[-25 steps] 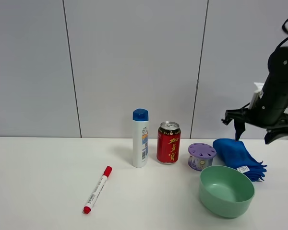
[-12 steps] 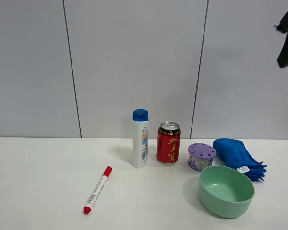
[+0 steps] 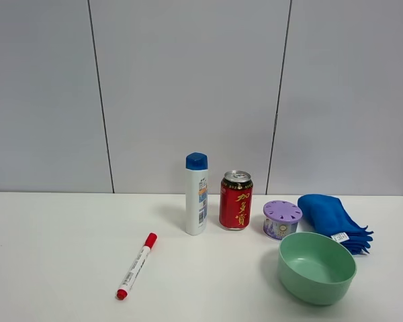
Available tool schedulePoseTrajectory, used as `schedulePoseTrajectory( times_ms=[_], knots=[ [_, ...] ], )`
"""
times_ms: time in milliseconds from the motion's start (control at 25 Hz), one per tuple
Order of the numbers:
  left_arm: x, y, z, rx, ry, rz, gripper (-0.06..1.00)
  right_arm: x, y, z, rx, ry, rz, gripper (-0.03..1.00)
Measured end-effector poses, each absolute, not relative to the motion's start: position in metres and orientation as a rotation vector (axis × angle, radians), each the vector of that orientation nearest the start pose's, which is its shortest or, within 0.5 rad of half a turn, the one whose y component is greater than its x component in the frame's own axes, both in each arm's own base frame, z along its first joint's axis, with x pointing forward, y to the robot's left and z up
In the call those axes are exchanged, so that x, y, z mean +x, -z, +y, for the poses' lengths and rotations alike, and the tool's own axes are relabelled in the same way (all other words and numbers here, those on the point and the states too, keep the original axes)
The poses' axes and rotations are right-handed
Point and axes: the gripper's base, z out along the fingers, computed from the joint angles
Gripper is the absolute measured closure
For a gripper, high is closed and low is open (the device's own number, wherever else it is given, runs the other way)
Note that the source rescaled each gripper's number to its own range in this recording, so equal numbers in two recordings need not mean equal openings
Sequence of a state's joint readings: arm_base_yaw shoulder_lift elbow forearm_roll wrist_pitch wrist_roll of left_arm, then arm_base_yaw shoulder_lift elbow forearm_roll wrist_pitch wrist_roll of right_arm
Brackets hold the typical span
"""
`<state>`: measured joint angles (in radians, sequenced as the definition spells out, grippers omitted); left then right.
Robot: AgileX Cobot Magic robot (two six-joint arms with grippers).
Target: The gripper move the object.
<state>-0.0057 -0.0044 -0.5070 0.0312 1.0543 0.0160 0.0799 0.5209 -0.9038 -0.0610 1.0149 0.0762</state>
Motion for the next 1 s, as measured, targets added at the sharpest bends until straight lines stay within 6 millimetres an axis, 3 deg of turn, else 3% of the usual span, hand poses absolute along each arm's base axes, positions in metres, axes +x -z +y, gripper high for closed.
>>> schedulePoseTrajectory(
  times_ms=[200,520,680,840,1000],
  knots=[
    [-0.006,-0.28,0.003,0.02,-0.044,2.026,-0.06,0.016,-0.366,-0.007,0.048,0.011,2.156,0.14],
    [-0.006,-0.28,0.003,0.02,-0.044,2.026,-0.06,-0.022,-0.329,-0.01,0.089,-0.027,2.064,0.1],
    [-0.006,-0.28,0.003,0.02,-0.044,2.026,-0.06,-0.028,-0.304,-0.006,0.045,-0.075,2.057,0.1],
    [-0.006,-0.28,0.003,0.02,-0.044,2.026,-0.06,-0.017,-0.282,-0.001,-0.035,-0.076,2.112,0.1],
    [-0.006,-0.28,0.003,0.02,-0.044,2.026,-0.06,-0.01,-0.278,0.001,-0.062,-0.096,2.079,0.1]
  ],
)
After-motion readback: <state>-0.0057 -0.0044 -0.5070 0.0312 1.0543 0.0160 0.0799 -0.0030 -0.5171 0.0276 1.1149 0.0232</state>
